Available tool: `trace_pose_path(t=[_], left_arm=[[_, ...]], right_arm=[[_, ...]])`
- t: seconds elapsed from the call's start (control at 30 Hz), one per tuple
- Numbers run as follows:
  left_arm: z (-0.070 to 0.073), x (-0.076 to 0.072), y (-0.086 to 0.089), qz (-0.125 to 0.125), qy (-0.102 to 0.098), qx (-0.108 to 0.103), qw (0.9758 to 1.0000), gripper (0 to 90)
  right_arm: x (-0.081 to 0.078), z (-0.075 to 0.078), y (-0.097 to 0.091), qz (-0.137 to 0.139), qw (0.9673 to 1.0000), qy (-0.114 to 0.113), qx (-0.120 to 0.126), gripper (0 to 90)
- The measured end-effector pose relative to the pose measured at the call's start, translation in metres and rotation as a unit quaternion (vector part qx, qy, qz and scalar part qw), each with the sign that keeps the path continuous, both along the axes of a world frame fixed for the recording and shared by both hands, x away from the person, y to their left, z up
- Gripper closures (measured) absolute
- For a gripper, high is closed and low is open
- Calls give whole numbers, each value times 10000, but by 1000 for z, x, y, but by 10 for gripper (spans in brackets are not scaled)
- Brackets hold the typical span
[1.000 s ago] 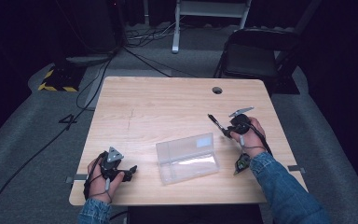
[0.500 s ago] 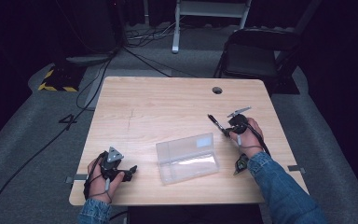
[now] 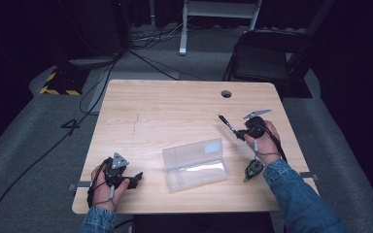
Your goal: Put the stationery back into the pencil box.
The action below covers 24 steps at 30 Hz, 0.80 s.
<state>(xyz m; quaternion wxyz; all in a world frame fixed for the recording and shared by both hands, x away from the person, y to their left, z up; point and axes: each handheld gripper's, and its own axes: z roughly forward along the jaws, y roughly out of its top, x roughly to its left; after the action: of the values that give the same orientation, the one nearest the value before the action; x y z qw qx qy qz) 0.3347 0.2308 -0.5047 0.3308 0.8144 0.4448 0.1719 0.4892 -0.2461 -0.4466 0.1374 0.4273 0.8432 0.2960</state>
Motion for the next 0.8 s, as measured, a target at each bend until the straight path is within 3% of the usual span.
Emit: trace_pose_path(t=[0.1,0.37,0.63,0.8], left_arm=[[0,0,0,1,0,-2,10000,153],[0,0,0,0,0,0,10000,153],[0,0,0,1,-1,-1,10000,153],[0,0,0,0,0,2,10000,153]], right_arm=[[-4,5,-2,14,9999,-53,84,815],[-23,29,-3,359,9987,-261,252,815],[-50,46,2,733,9949,-344,601,814],[-64,53,6,1033,9921,-356,617,815]])
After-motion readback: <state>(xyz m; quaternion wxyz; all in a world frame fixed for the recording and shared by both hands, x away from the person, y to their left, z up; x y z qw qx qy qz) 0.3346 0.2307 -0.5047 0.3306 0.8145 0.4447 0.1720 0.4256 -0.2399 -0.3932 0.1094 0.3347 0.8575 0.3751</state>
